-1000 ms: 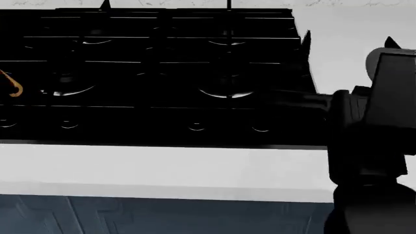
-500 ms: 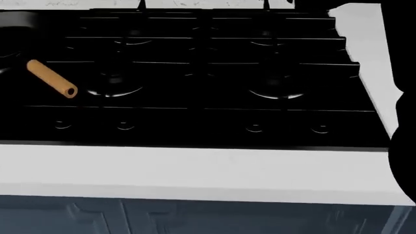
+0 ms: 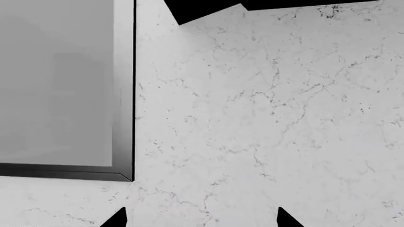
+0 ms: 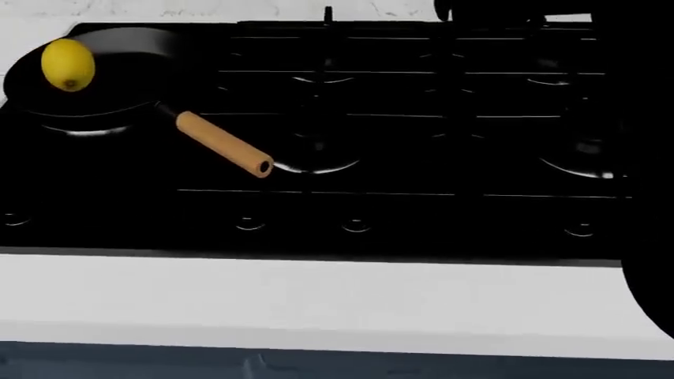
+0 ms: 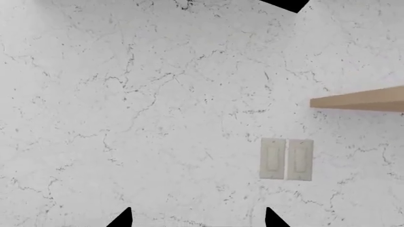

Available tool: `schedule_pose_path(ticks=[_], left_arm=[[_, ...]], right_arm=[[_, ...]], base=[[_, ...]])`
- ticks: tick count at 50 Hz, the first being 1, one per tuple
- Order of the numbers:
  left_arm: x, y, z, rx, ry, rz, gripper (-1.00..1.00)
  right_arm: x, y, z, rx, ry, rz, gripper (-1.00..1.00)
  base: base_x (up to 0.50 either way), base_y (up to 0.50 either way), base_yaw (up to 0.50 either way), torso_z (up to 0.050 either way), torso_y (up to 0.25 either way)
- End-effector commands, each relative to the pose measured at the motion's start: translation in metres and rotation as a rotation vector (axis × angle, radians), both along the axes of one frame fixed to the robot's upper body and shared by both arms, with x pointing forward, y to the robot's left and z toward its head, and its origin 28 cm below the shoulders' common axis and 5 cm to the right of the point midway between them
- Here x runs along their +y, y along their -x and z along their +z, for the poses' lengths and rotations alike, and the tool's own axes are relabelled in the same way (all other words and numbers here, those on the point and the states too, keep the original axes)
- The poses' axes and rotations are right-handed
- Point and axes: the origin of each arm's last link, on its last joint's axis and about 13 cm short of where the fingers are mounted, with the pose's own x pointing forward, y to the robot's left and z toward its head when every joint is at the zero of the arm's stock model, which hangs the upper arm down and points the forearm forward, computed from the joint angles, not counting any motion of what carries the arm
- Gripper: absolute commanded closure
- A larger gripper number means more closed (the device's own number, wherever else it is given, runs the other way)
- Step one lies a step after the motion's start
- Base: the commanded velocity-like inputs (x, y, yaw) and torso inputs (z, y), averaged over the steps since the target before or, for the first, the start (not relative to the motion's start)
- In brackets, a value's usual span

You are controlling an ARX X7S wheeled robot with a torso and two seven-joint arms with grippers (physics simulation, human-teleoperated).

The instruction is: Pick the lemon from the pan and place it in the bowl.

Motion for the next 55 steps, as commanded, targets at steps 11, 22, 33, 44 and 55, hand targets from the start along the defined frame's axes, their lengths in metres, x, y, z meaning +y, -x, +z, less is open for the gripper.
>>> schedule_pose_path(ticks=[11, 22, 33, 44, 55], left_arm=[[0.0032, -0.0025, -0.0023, 0.008, -0.005, 0.025, -1.00], [0.0067, -0.0044, -0.0071, 0.019, 0.003, 0.026, -1.00], [0.0078, -0.0051, -0.0071, 0.018, 0.006, 0.027, -1.00], [0.0060, -0.0038, -0.0067, 0.016, 0.000, 0.028, -1.00], [0.0046, -0.0039, -0.0067, 0.014, -0.002, 0.026, -1.00]], right_arm=[[-0.0013, -0.0014, -0.0029, 0.023, 0.005, 0.005, -1.00], [0.0000, 0.0013, -0.0048, 0.030, -0.007, 0.016, -1.00], [0.0040, 0.0005, -0.0051, 0.037, 0.018, 0.031, -1.00], [0.0015, 0.0030, -0.0062, 0.038, 0.011, 0.031, -1.00], [0.0001, 0.0042, -0.0074, 0.039, 0.013, 0.034, -1.00]], base=[[0.10, 0.50, 0.00, 0.000, 0.000], [0.06, 0.32, 0.00, 0.000, 0.000], [0.00, 0.45, 0.00, 0.000, 0.000], [0.00, 0.50, 0.00, 0.000, 0.000], [0.00, 0.50, 0.00, 0.000, 0.000]])
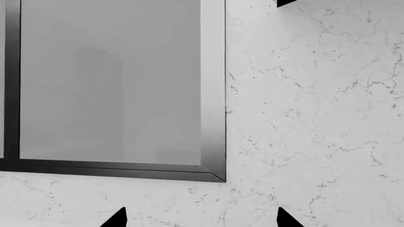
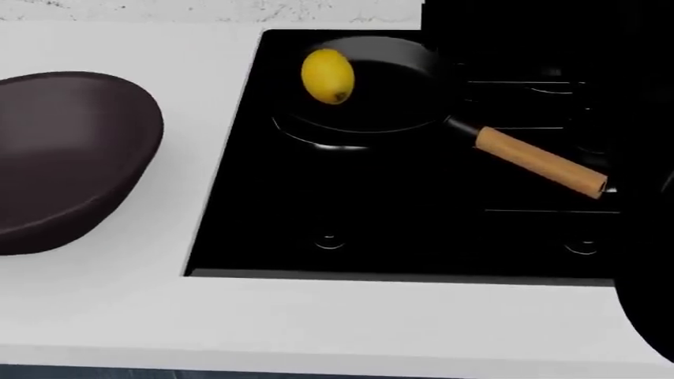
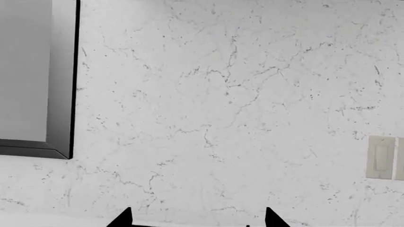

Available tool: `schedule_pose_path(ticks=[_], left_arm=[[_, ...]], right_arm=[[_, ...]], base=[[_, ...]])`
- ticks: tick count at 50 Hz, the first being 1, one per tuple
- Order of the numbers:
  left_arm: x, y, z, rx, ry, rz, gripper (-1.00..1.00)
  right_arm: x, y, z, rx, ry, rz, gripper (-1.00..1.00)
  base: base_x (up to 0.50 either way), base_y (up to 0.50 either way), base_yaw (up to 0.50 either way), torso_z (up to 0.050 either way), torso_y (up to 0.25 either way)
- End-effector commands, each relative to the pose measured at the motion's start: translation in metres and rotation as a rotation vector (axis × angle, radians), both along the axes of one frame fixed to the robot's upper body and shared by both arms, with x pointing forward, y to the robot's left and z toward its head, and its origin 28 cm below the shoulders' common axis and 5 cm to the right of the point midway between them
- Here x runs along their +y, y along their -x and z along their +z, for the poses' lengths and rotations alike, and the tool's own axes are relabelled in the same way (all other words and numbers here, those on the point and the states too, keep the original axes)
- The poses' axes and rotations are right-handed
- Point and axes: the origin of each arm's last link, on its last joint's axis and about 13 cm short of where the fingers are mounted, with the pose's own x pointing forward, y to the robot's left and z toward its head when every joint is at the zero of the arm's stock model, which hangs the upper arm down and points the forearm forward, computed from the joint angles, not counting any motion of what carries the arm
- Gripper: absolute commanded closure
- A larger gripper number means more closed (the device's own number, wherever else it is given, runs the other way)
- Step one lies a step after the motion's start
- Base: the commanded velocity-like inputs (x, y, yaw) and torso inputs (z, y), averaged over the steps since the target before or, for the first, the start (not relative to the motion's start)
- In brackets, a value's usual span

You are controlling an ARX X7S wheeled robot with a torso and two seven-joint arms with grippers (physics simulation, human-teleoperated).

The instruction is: Pick the lemon from the pan and place it in the bowl.

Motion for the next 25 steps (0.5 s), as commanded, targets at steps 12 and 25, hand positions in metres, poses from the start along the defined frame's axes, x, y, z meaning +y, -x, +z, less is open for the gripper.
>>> schedule_pose_path(ticks=[12, 25], left_arm=[[0.0006, 0.0017, -0.0006, -0.003, 0.005, 0.000, -1.00], [0.0006, 0.0047, 0.0016, -0.005, 0.002, 0.004, -1.00]], right_arm=[[-0.0010, 0.0034, -0.0007, -0.002, 0.013, -0.012, -1.00], [0.0010, 0.0084, 0.0024, 0.008, 0.003, 0.015, -1.00]], base=[[0.00, 0.28, 0.00, 0.000, 0.000], [0.17, 0.00, 0.00, 0.000, 0.000]])
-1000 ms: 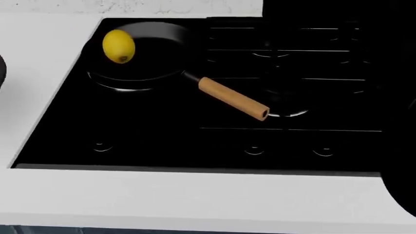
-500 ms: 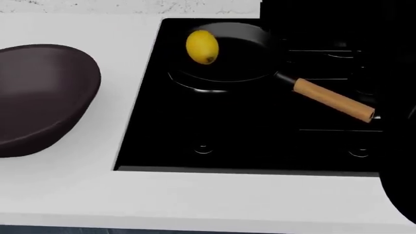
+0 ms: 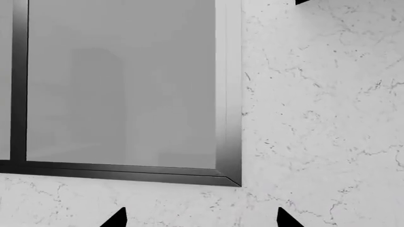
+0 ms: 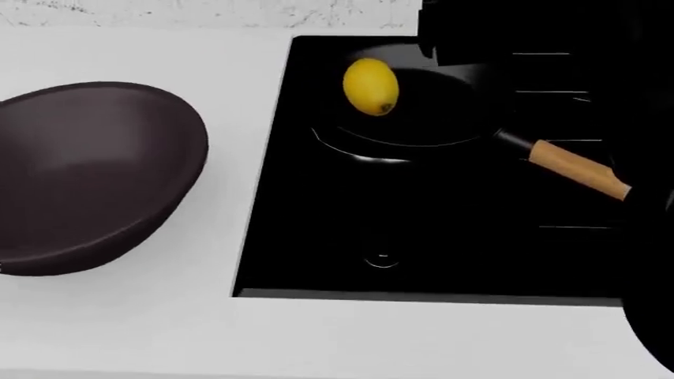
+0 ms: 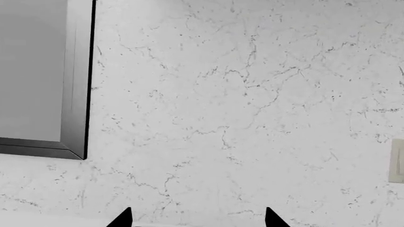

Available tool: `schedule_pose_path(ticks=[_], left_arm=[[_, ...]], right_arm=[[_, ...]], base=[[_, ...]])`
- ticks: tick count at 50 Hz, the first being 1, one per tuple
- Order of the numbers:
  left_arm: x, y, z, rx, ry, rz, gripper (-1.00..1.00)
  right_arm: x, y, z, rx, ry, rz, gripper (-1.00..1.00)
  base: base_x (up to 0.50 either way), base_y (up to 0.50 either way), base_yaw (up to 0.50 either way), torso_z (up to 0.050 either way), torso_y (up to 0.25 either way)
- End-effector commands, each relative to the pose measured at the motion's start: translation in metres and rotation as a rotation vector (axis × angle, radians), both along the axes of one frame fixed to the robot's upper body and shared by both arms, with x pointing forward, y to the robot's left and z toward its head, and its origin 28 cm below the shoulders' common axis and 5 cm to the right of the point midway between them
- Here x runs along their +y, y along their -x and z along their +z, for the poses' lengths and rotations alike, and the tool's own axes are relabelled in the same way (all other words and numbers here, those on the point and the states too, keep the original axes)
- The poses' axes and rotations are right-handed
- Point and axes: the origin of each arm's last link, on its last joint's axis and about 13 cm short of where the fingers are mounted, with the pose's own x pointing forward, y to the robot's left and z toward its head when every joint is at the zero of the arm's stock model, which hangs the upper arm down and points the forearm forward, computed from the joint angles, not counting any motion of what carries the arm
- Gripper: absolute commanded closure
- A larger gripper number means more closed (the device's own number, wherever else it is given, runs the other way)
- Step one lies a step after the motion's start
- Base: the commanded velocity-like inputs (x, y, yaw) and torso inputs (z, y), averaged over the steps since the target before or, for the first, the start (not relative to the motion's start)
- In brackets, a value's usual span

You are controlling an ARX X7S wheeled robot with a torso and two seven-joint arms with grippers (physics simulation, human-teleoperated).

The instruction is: Pick the lemon from the pan and place it in the bowl.

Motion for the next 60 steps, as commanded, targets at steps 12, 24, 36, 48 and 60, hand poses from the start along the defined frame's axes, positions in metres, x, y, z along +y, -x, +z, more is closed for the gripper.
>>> schedule_pose_path(ticks=[12, 24, 36, 48, 60], left_arm=[[0.006, -0.001, -0.004, 0.006, 0.012, 0.010, -1.00], [0.006, -0.002, -0.006, 0.008, 0.017, 0.010, -1.00], [0.009, 0.000, -0.007, 0.008, 0.020, 0.013, -1.00], [0.012, 0.000, -0.010, 0.010, 0.028, 0.021, -1.00], [0.011, 0.002, -0.009, 0.007, 0.027, 0.021, -1.00]], right_arm=[[0.006, -0.002, 0.002, 0.012, 0.004, 0.020, -1.00], [0.006, -0.001, 0.001, 0.017, 0.004, 0.023, -1.00], [0.011, -0.001, 0.000, 0.033, 0.000, 0.036, -1.00], [0.011, 0.000, -0.001, 0.030, -0.008, 0.040, -1.00], [0.010, 0.004, 0.001, 0.030, -0.026, 0.045, -1.00]], base=[[0.39, 0.00, 0.00, 0.000, 0.000], [0.39, 0.00, 0.00, 0.000, 0.000], [0.34, 0.00, 0.00, 0.000, 0.001], [0.02, 0.03, 0.00, 0.000, 0.000], [0.00, 0.23, 0.00, 0.000, 0.000]])
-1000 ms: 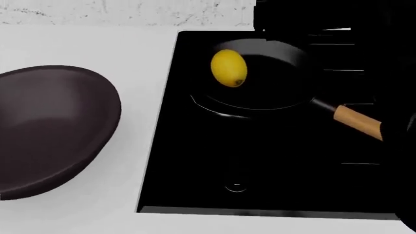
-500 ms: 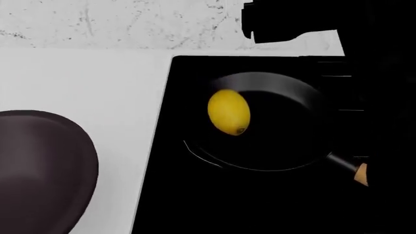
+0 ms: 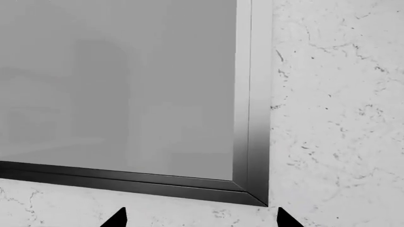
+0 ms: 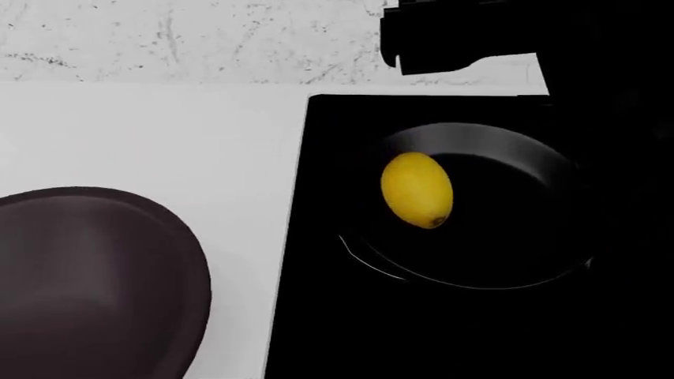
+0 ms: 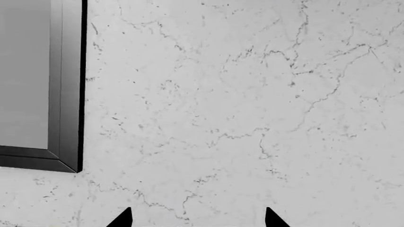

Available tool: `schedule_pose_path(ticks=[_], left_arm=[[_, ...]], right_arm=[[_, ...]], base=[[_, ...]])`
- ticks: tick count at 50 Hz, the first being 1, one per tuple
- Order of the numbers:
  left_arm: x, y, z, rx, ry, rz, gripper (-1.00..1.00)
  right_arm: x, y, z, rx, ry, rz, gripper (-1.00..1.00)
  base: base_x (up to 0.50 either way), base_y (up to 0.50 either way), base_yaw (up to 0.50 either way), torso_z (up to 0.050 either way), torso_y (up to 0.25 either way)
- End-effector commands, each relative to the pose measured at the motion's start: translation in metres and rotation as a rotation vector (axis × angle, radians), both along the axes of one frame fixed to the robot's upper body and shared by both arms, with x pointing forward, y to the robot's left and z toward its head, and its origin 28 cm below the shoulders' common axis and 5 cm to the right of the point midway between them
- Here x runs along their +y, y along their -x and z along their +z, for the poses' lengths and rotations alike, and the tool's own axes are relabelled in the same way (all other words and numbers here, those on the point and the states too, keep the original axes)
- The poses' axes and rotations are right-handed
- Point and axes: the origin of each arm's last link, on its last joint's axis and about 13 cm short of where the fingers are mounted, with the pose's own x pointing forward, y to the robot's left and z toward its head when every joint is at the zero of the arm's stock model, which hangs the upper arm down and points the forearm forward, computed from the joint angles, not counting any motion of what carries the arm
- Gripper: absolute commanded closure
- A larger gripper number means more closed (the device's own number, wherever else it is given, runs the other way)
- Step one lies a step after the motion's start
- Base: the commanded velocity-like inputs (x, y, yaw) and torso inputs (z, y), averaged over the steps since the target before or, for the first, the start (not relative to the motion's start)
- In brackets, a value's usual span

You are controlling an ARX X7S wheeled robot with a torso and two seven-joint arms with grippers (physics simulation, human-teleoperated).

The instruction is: Pick the lemon from the pan and place it in the bowl.

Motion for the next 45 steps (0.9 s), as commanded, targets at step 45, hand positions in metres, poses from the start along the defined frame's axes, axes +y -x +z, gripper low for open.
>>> schedule_pose_path(ticks=[45], left_arm=[[0.060, 0.042, -0.027, 0.014, 0.094, 0.284, -1.00]], right_arm=[[0.005, -0.017, -0.011, 0.119, -0.040, 0.017, -1.00]], base=[[0.00, 0.00, 0.00, 0.000, 0.000]])
